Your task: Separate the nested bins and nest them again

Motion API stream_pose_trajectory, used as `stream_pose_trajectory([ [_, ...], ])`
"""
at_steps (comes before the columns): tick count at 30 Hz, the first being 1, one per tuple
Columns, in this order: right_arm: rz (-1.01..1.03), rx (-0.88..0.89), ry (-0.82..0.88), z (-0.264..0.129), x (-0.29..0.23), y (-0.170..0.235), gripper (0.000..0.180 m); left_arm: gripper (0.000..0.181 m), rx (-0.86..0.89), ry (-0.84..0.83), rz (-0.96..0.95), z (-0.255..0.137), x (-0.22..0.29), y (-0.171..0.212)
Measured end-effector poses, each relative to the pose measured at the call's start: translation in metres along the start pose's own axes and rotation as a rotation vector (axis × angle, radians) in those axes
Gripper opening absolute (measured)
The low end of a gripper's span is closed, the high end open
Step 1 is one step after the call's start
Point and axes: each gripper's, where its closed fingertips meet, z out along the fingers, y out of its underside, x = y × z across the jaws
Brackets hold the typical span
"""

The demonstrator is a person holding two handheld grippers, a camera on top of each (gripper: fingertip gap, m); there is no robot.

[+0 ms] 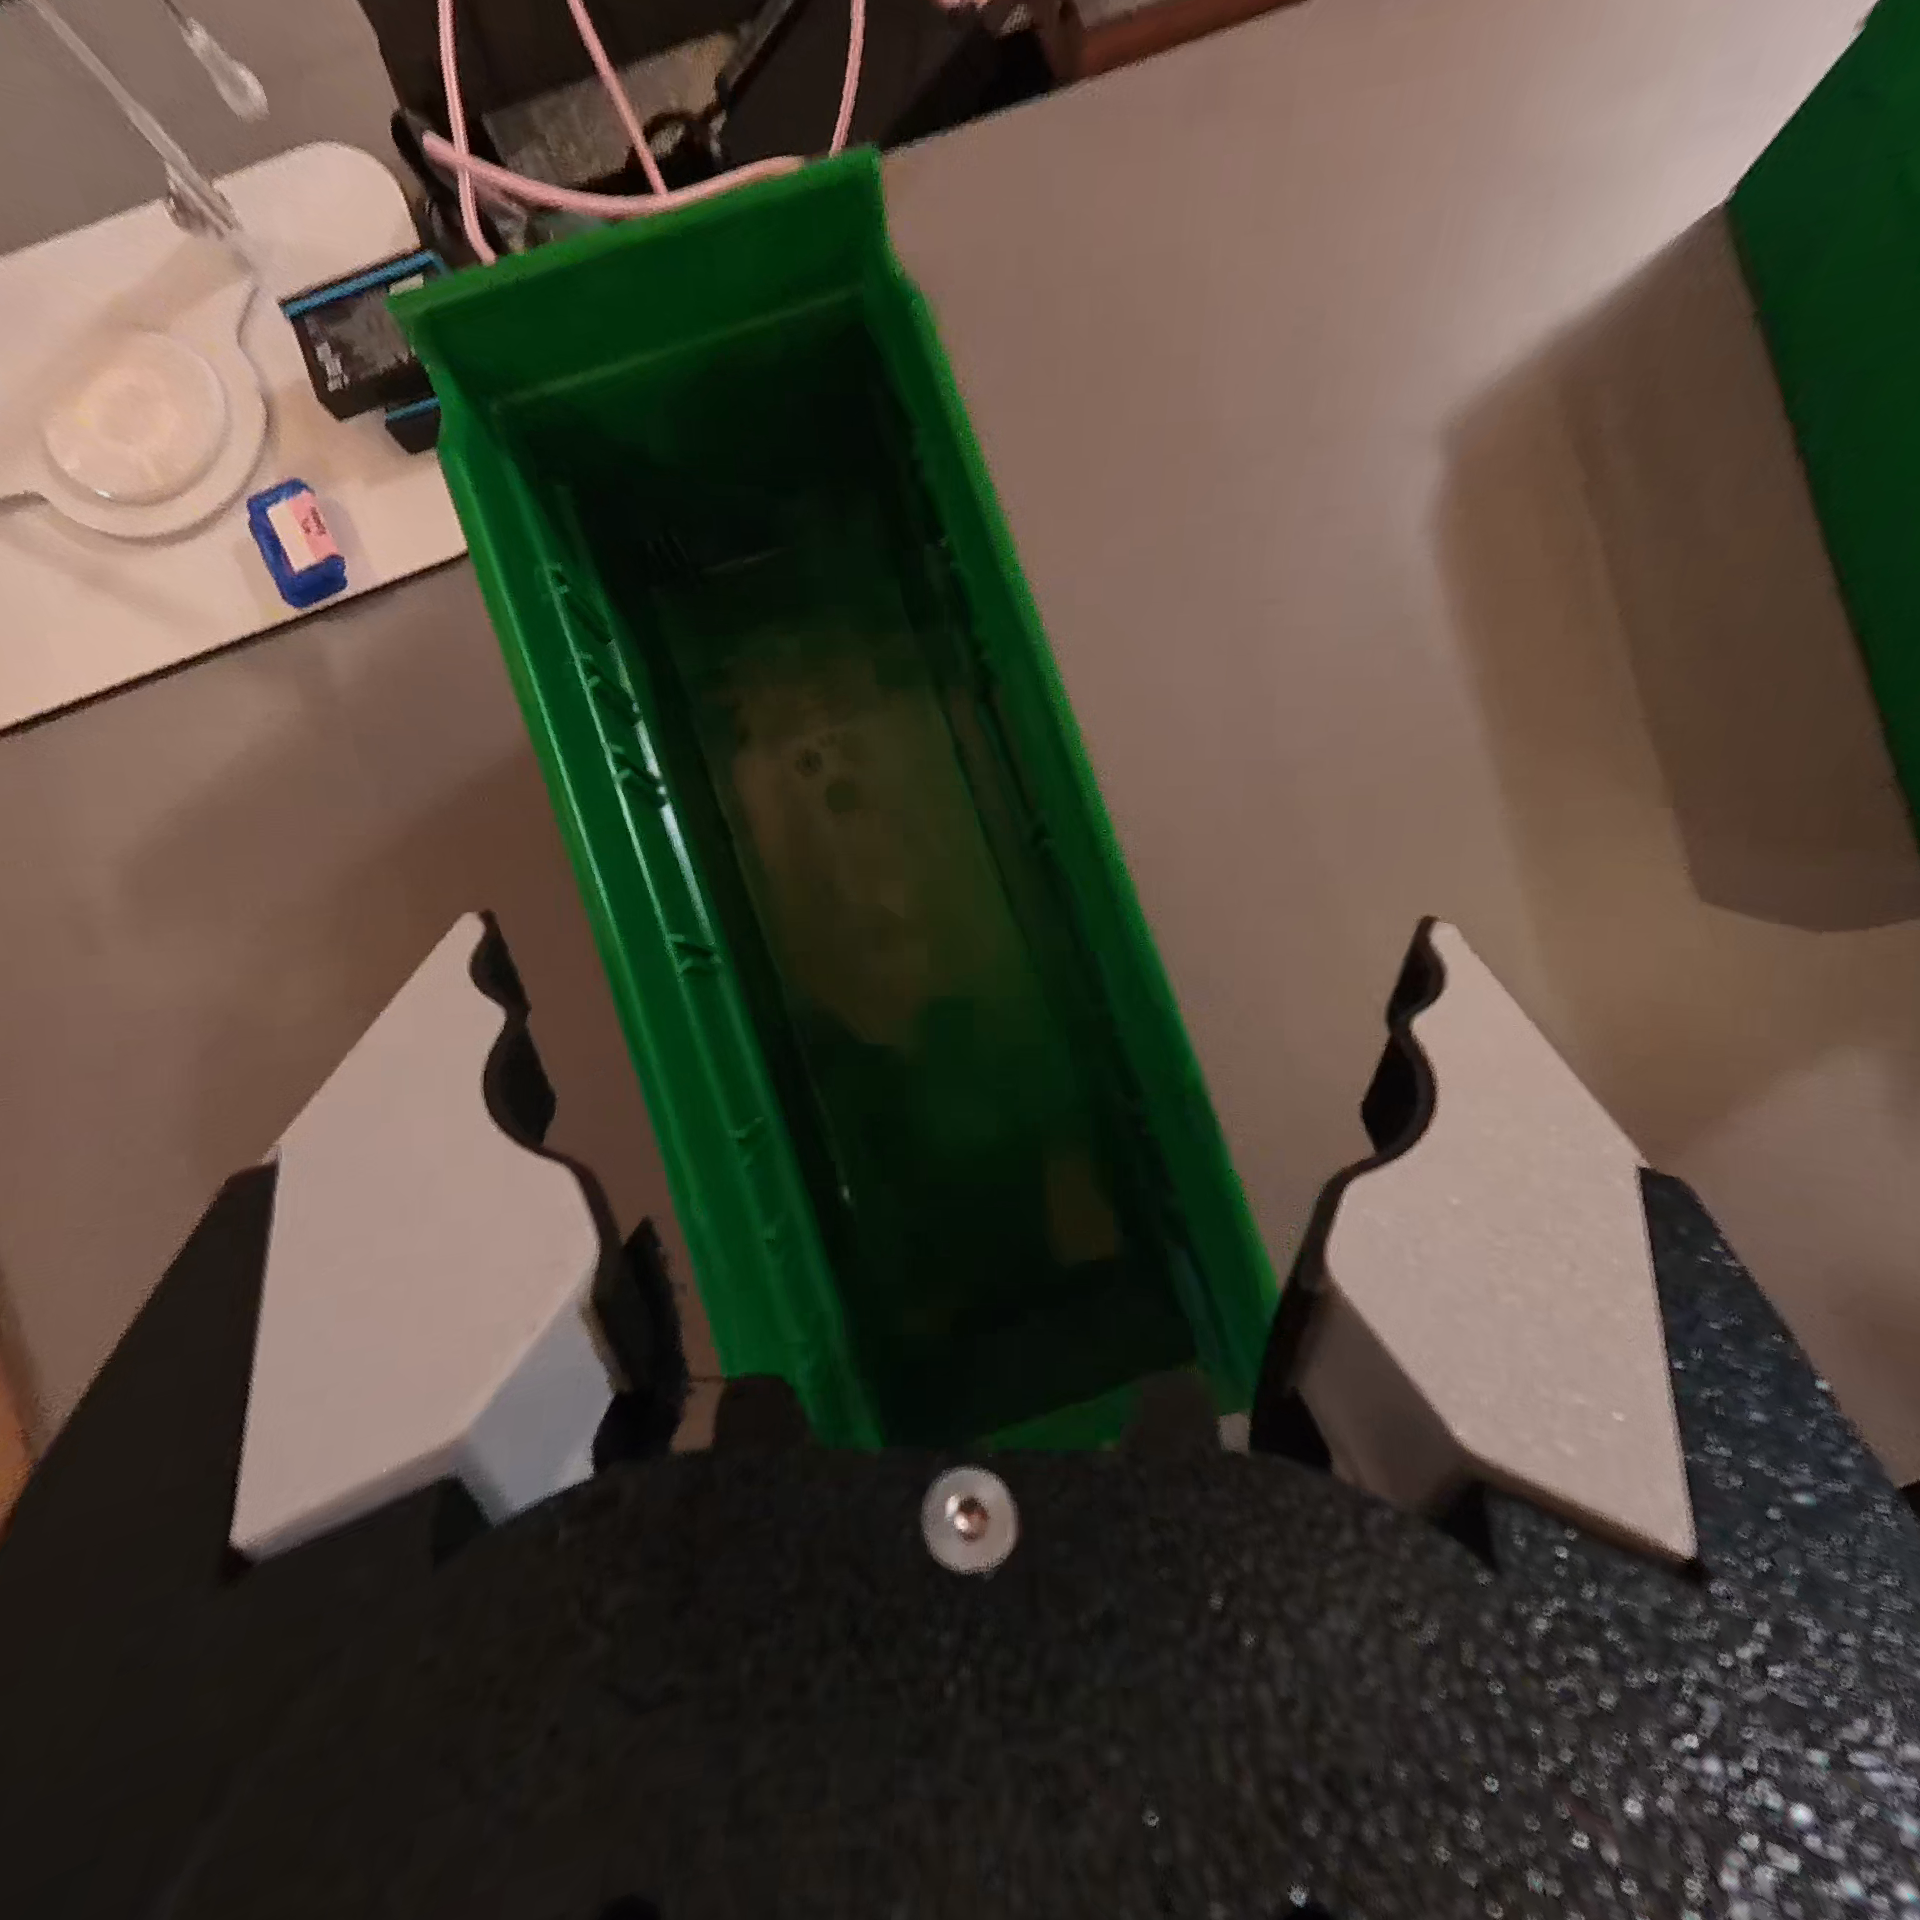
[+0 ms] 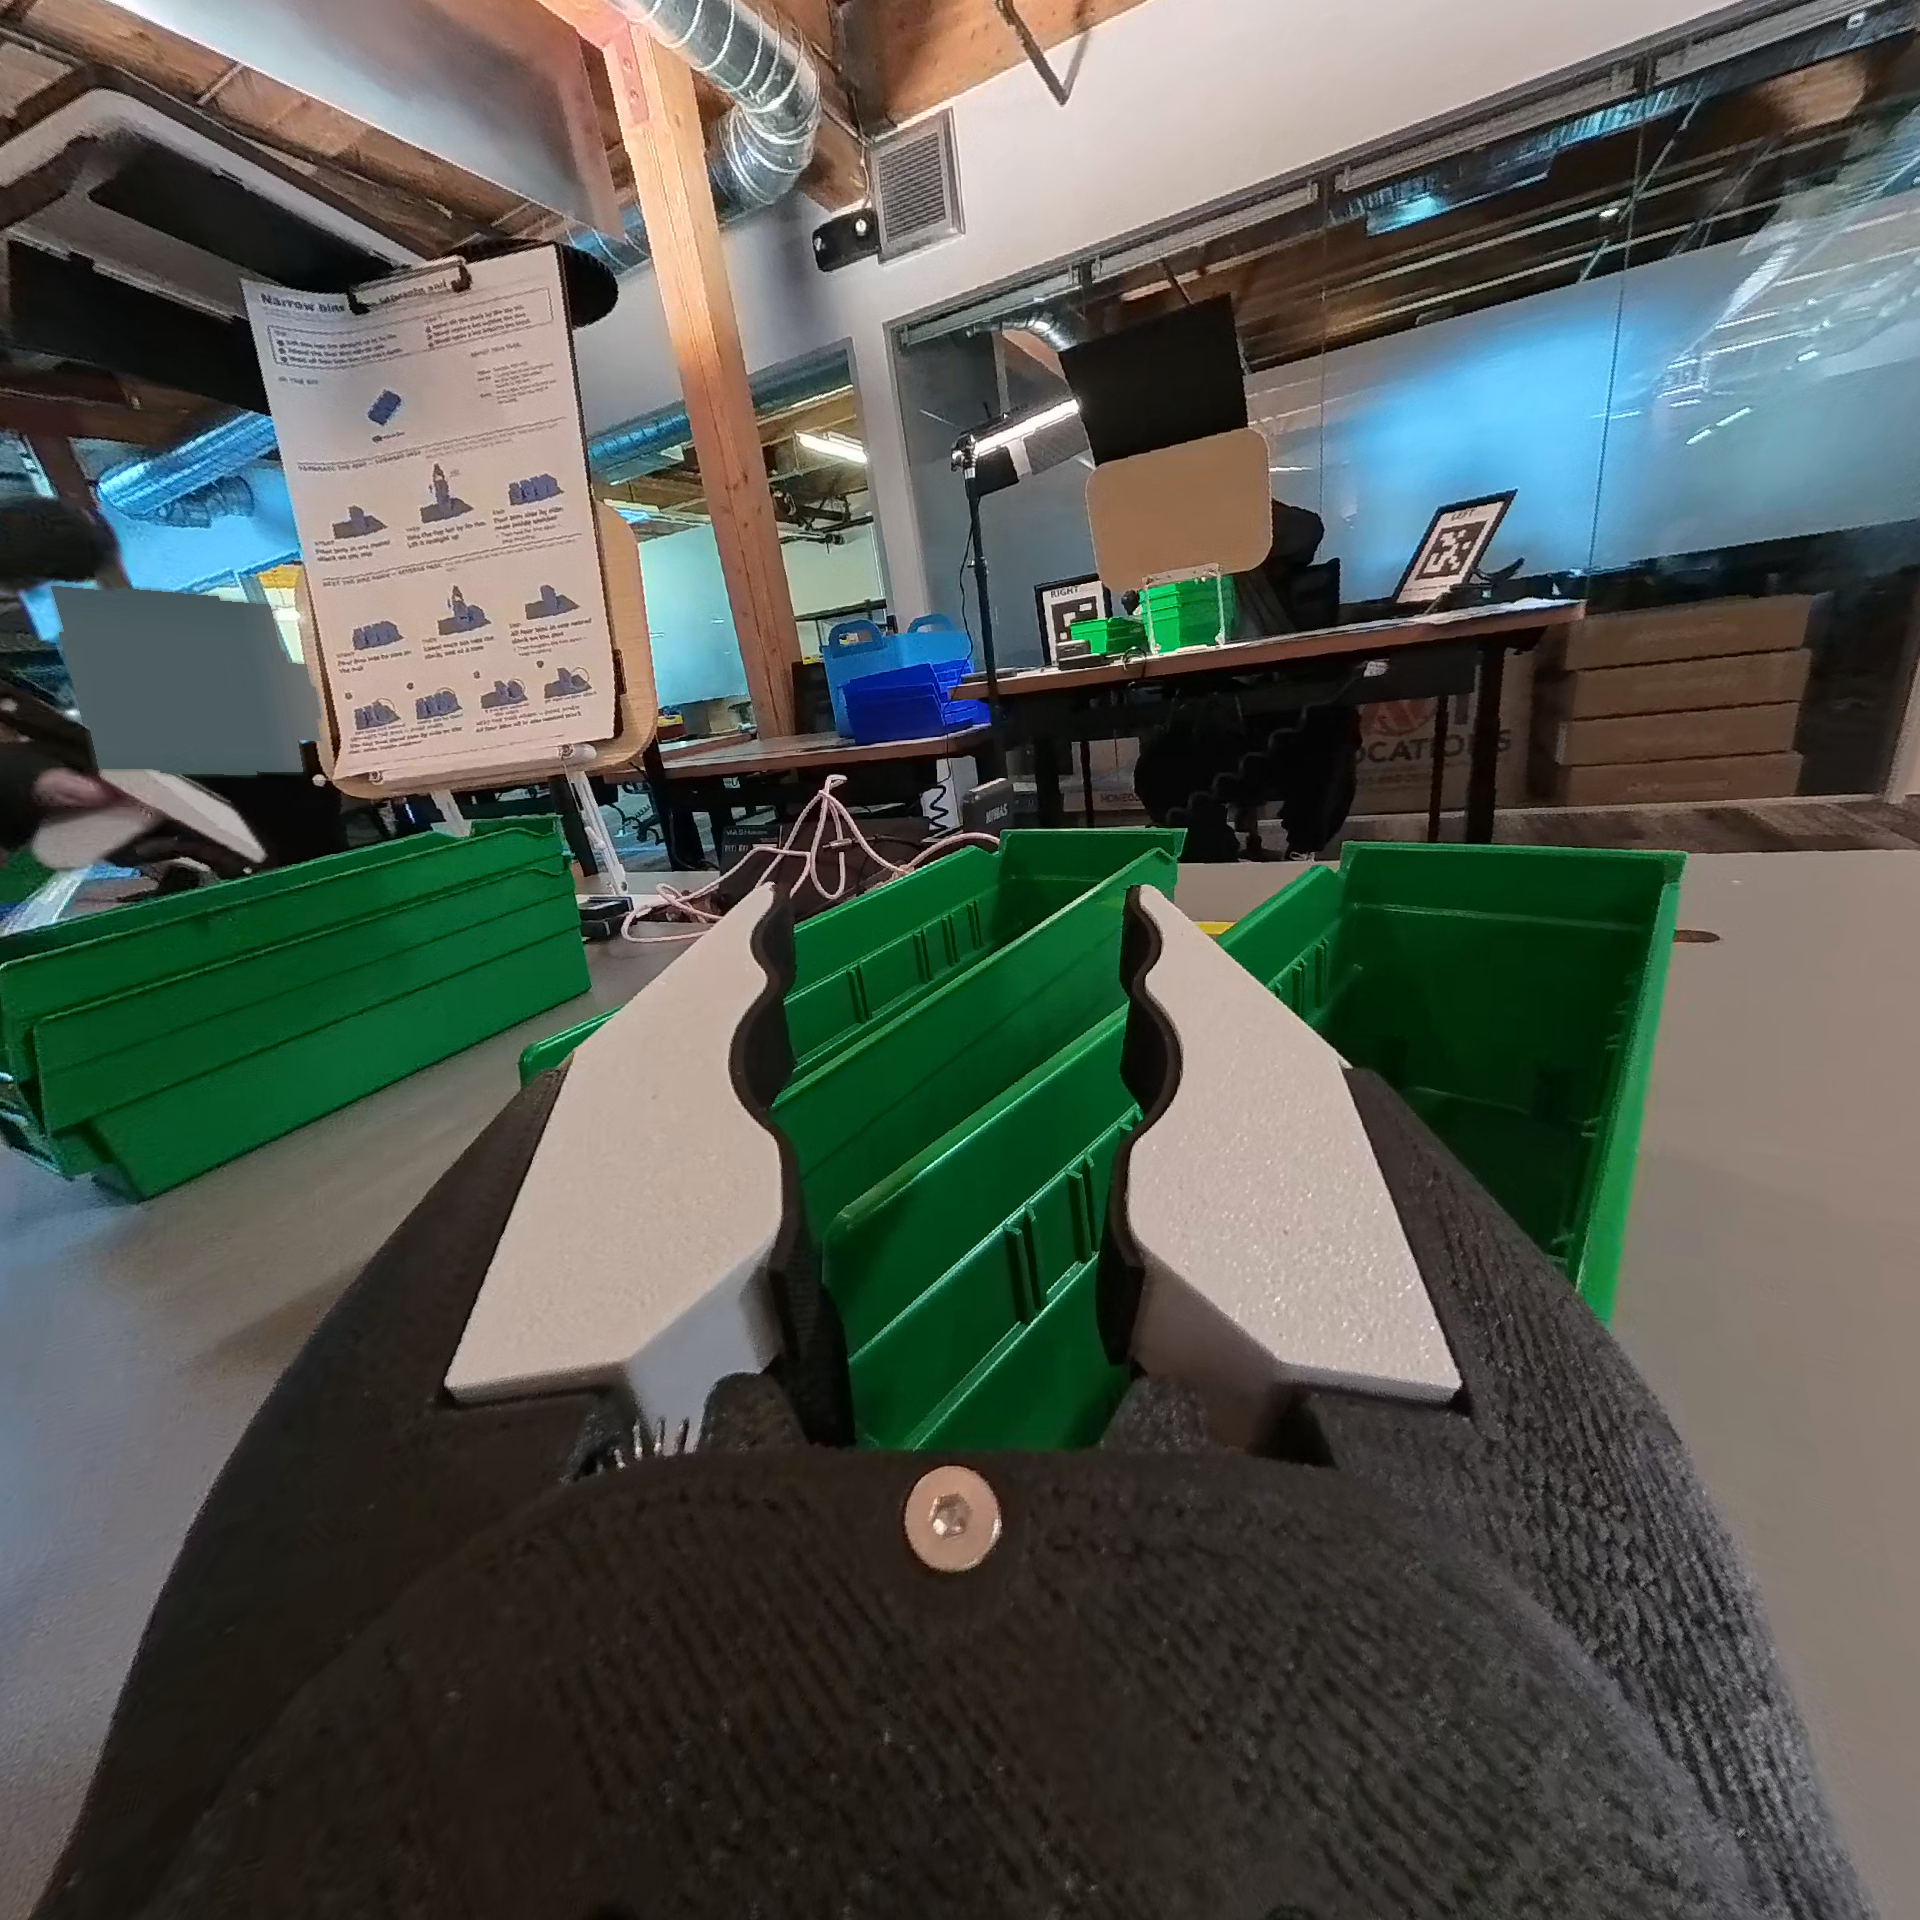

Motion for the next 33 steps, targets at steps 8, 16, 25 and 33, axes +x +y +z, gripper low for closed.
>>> stream_pose_trajectory([
  [8,-0.009,0.007,0.003,0.000,0.000,-0.001,0.063,0.125,0.477,0.044,-0.002,-0.035,0.104,-0.044],
  [16,-0.008,0.050,-0.007,-0.003,-0.002,-0.009,0.062,0.124,0.450,0.553,0.062,0.026,0.297,-0.057],
  [25,0.027,0.091,-0.026,-0.007,-0.002,-0.016,0.062,0.159,0.189,0.462,0.086,0.091,0.362,-0.104],
  [33,0.052,0.106,-0.038,-0.009,-0.002,-0.018,0.063,0.158,-0.056,0.263,0.148,0.152,0.369,-0.107],
])
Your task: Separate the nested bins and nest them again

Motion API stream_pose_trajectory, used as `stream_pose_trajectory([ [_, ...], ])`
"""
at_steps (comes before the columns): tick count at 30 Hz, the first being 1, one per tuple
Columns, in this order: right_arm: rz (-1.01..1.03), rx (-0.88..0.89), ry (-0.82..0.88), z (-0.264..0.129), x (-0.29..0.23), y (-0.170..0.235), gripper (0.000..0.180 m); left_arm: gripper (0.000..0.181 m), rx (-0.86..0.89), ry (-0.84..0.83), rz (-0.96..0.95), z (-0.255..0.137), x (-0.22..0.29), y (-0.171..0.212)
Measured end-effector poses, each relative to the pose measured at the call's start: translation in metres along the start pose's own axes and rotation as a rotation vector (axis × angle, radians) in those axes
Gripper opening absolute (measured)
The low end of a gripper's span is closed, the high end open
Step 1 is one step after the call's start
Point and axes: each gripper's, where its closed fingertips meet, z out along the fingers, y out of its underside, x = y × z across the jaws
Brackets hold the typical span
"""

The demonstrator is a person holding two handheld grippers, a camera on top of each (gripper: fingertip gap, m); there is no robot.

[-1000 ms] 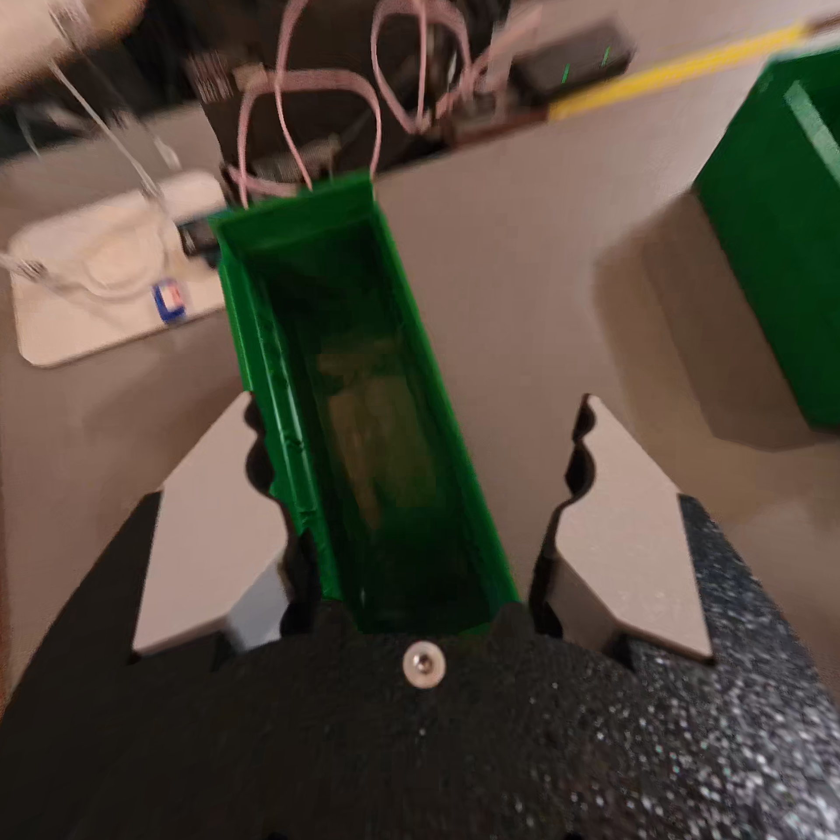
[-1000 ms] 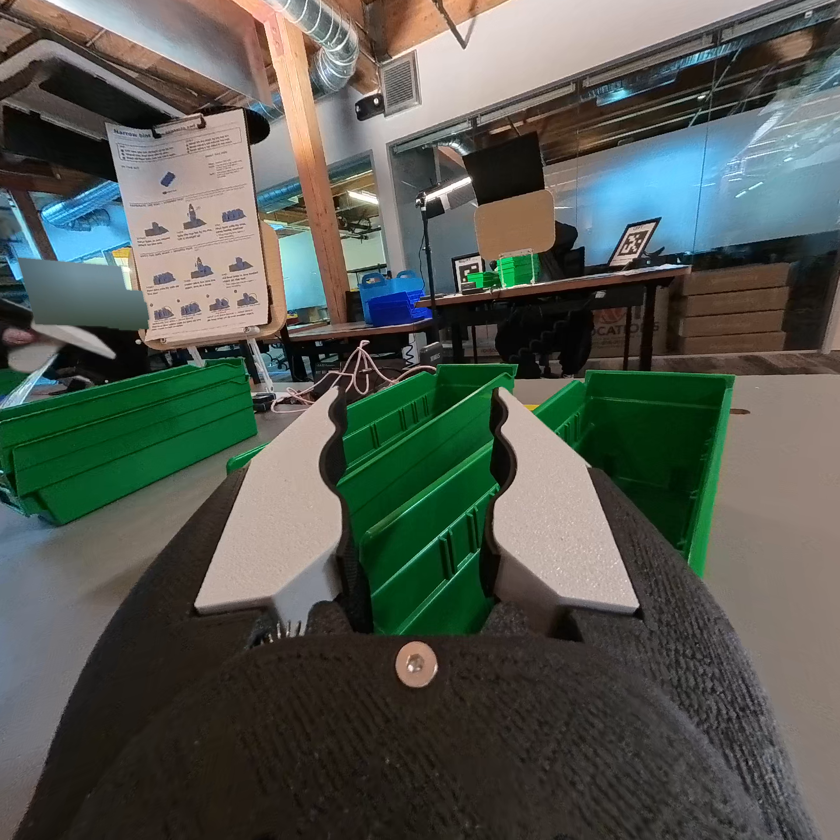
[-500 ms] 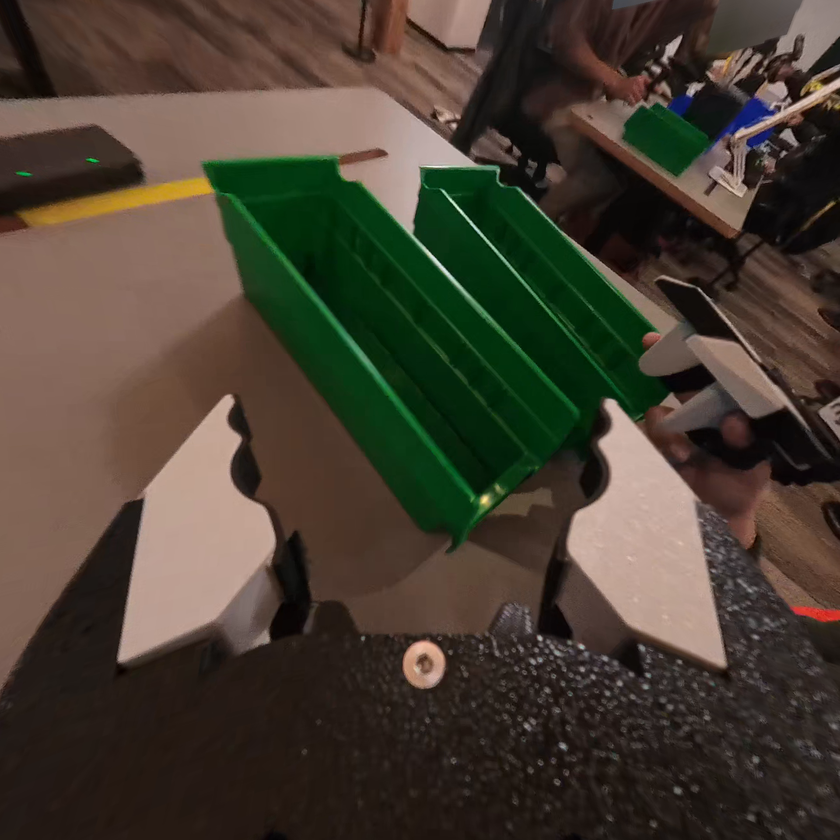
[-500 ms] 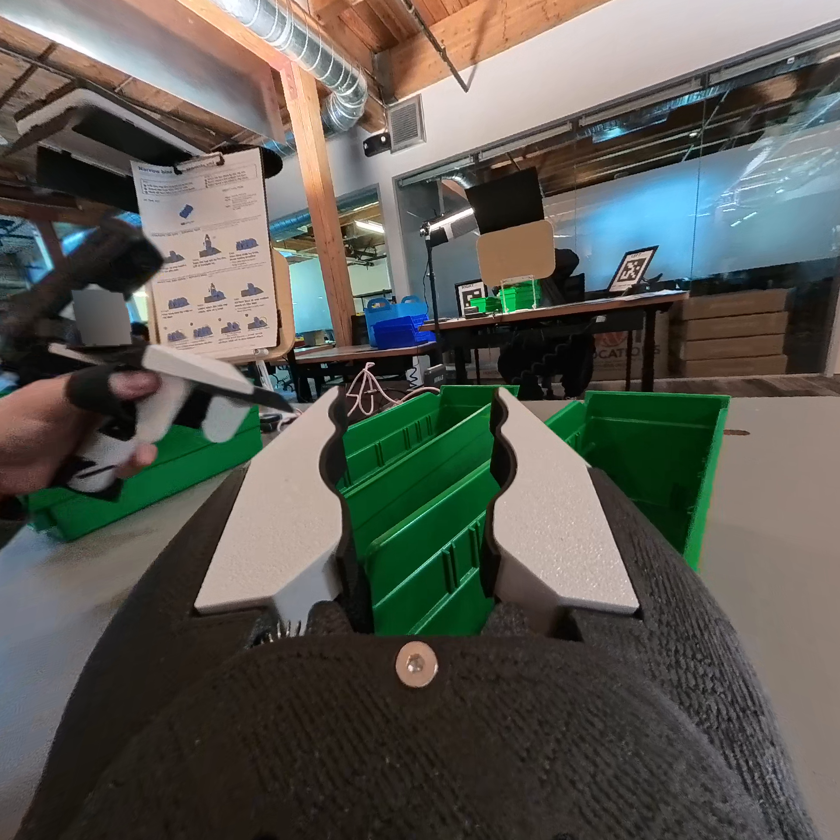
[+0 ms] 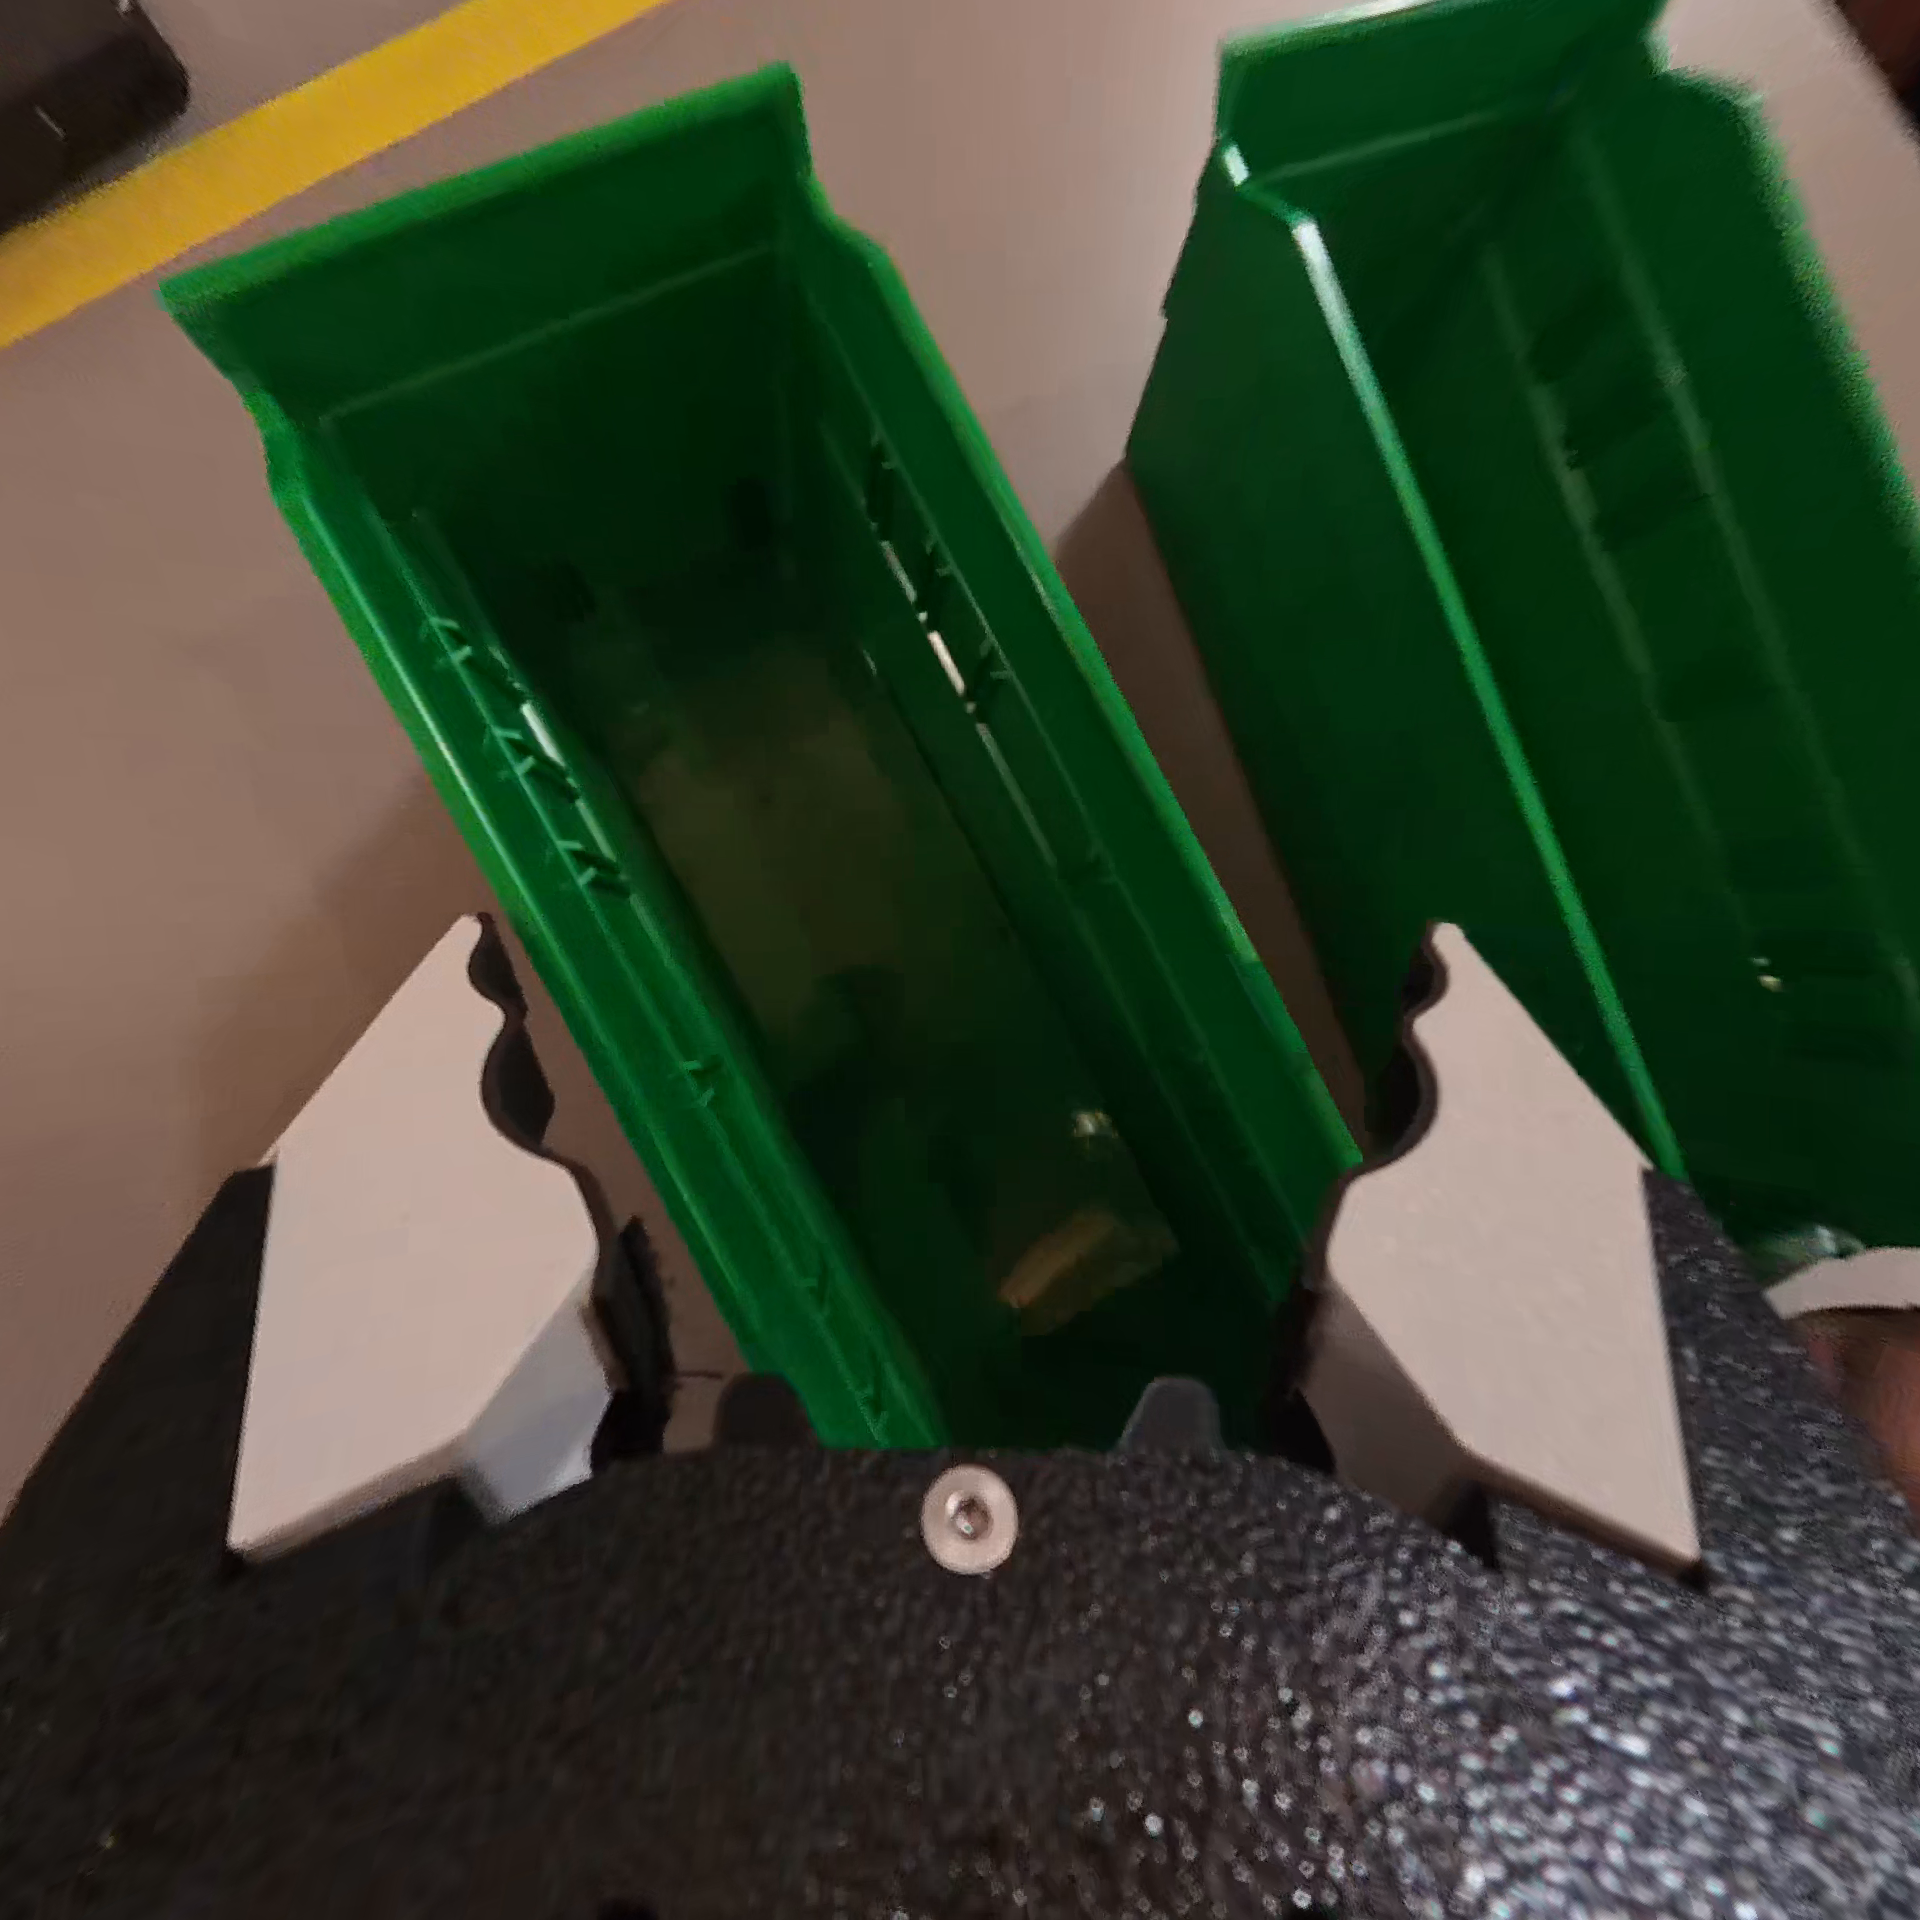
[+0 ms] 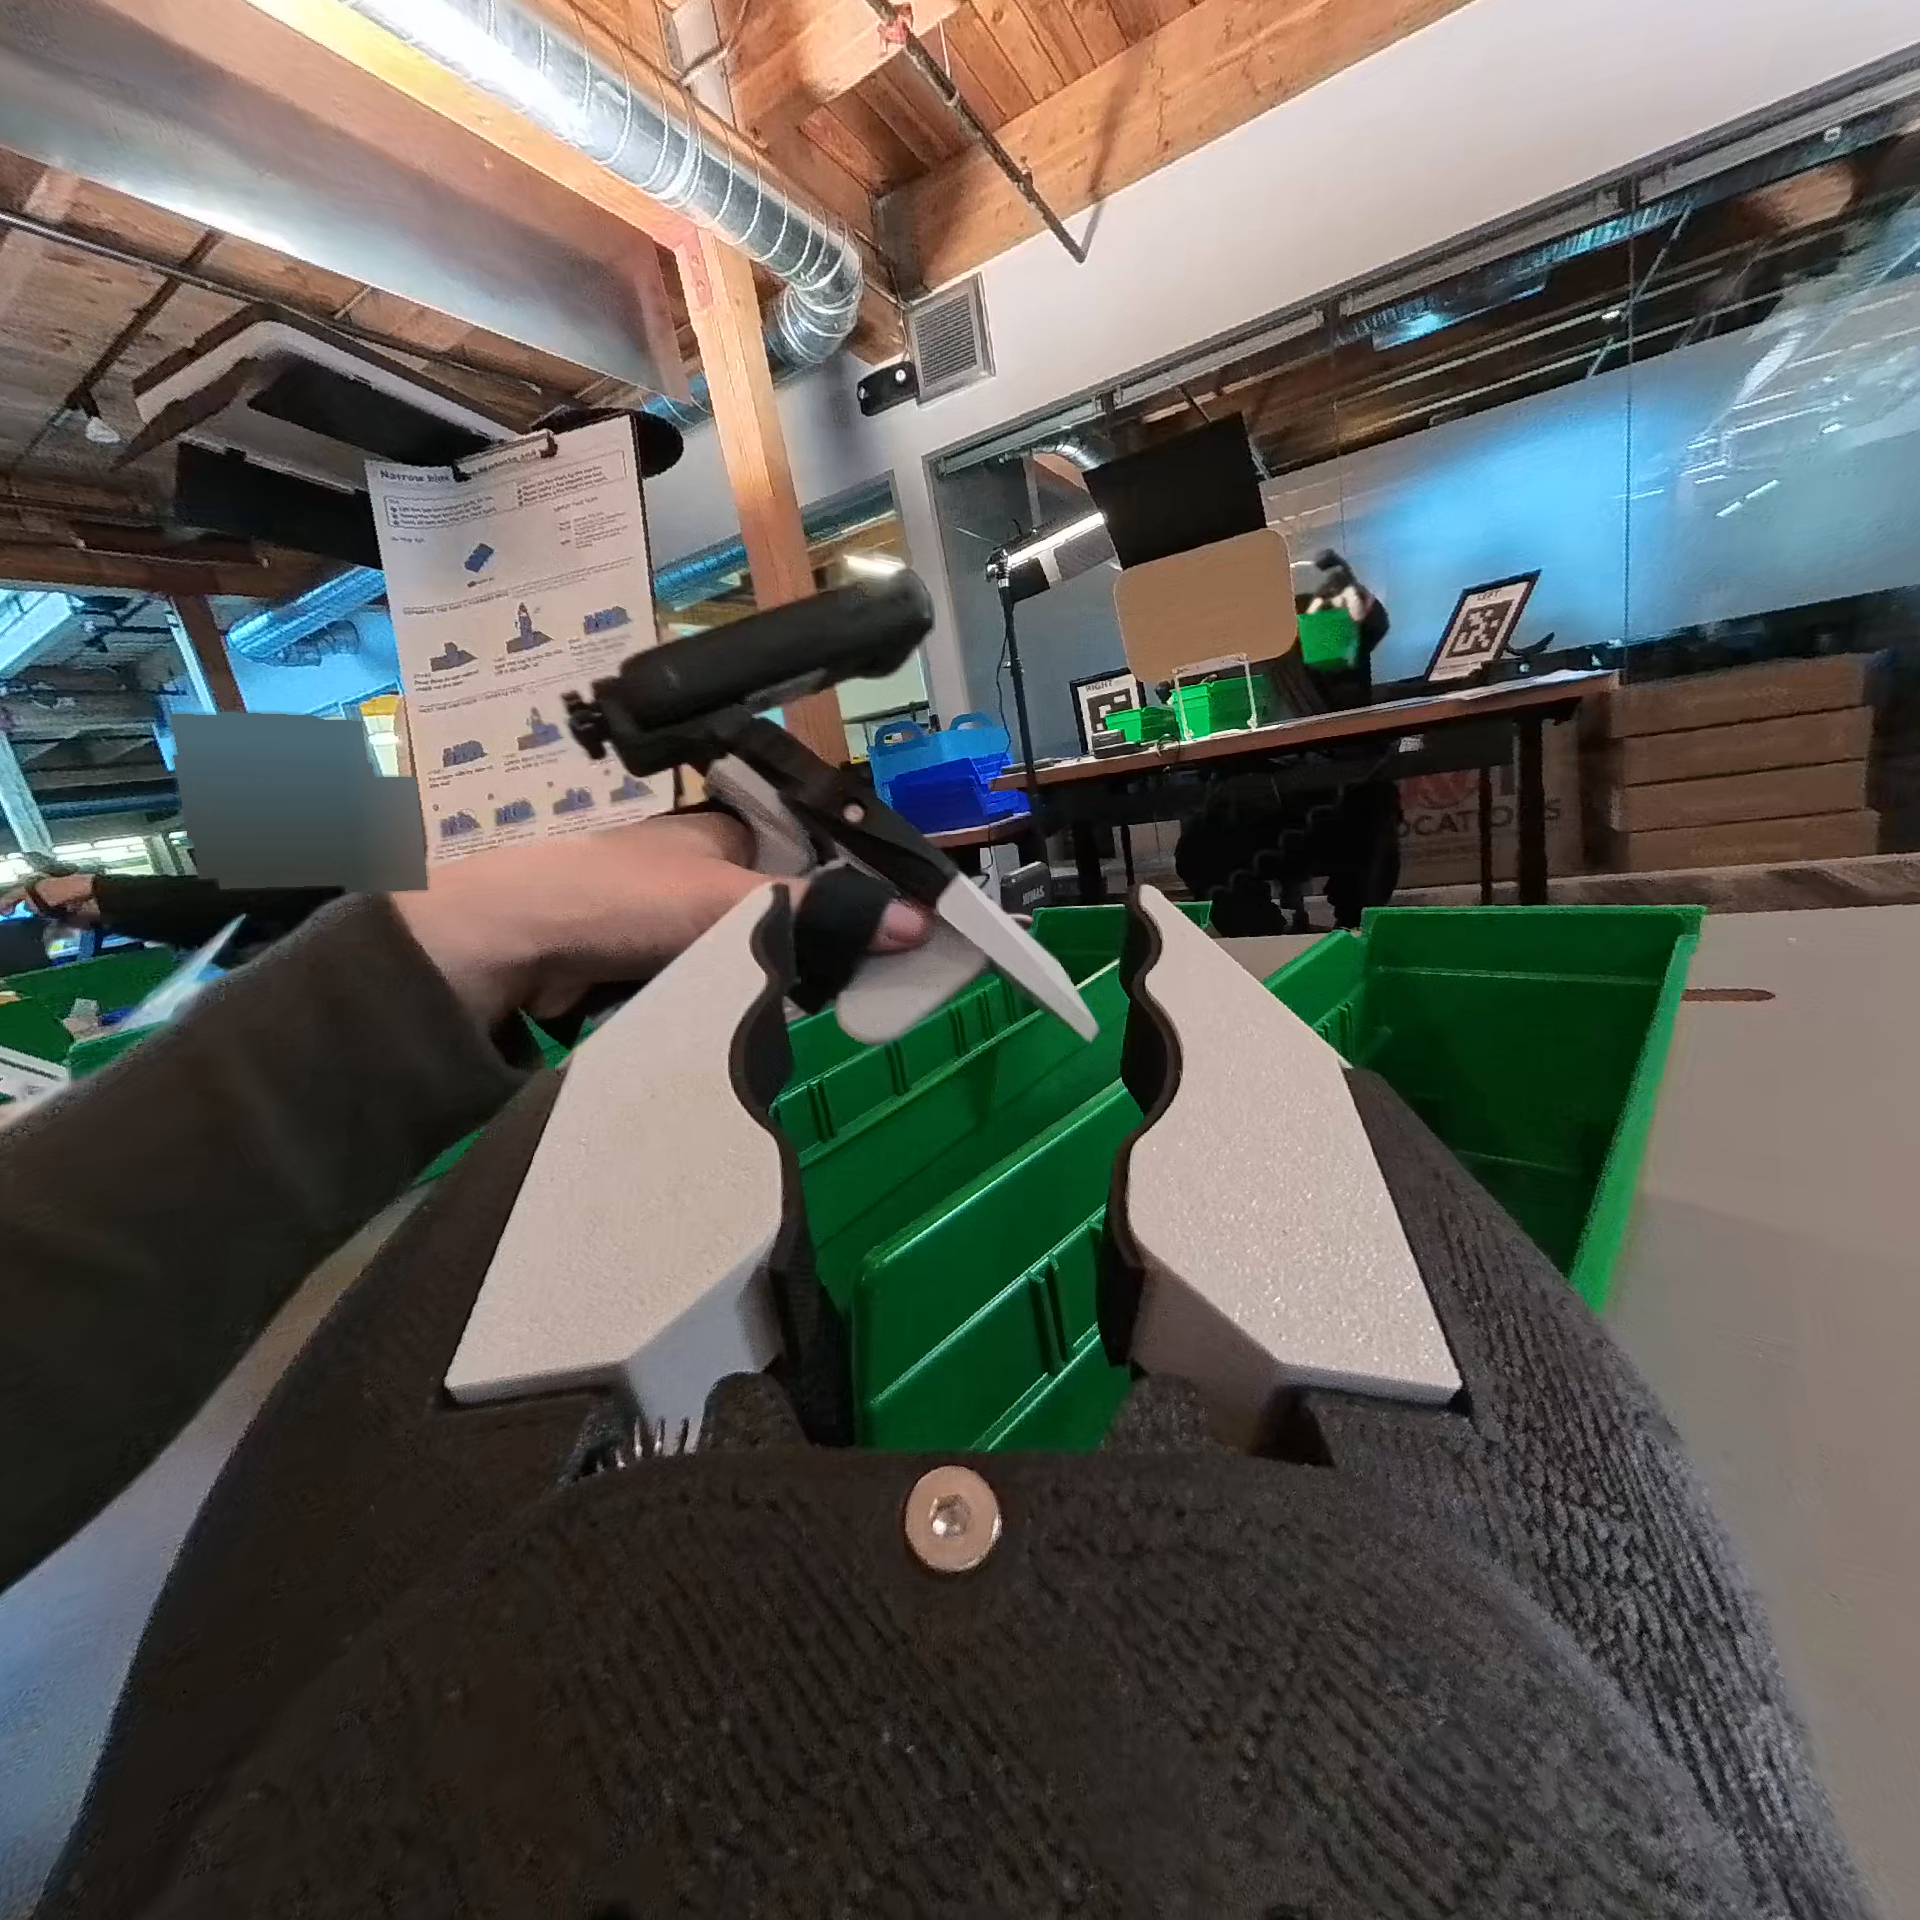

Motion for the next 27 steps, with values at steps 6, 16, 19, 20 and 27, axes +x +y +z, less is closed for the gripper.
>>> stream_pose_trajectory([
  [6,0.013,0.006,-0.005,0.000,0.000,-0.001,0.063,0.159,-0.116,-0.100,-0.005,0.016,-0.011,0.015],
  [16,0.019,0.006,-0.004,-0.001,0.001,-0.001,0.063,0.156,-0.263,0.009,-0.068,0.012,-0.004,0.039],
  [19,0.023,0.007,-0.004,-0.001,0.001,-0.001,0.063,0.148,-0.274,0.030,-0.055,0.006,-0.010,0.044],
  [20,0.024,0.007,-0.004,-0.001,0.001,-0.001,0.063,0.146,-0.278,0.032,-0.051,0.003,-0.014,0.047],
  [27,0.045,0.020,-0.004,-0.002,0.003,-0.003,0.063,0.127,-0.241,0.078,0.033,-0.023,-0.058,0.065],
])
